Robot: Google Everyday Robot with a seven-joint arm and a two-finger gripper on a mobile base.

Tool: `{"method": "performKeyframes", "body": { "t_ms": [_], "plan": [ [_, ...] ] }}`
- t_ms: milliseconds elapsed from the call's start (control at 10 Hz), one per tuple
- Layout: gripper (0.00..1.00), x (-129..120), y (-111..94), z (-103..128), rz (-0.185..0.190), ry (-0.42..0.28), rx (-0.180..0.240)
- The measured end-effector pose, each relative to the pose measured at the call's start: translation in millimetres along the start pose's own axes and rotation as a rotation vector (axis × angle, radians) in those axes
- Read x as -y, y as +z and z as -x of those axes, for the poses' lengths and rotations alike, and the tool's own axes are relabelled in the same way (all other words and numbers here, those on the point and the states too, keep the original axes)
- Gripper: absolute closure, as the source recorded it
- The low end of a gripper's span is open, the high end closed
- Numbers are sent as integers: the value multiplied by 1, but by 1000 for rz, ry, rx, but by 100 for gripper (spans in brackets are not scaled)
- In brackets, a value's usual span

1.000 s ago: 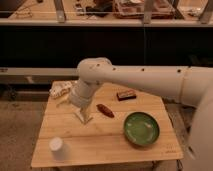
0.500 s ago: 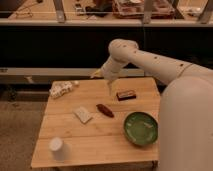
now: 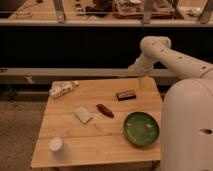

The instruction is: Move the arm in a circular motion

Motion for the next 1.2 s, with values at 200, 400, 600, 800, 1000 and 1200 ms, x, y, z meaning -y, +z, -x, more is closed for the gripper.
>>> {"method": "performKeyframes", "body": {
  "t_ms": [200,400,600,800,1000,1200],
  "plan": [
    [20,-40,-11,-19,55,55,-63],
    [20,-99,-27,3,127,31,-120],
    [20,-138,-33,61,165,-79,-112],
    [20,-165,-36,155,171,-257,-38],
    [20,-179,-40,255,146,-451,74],
    [20,-176,-44,325,102,-585,170]
  ]
}}
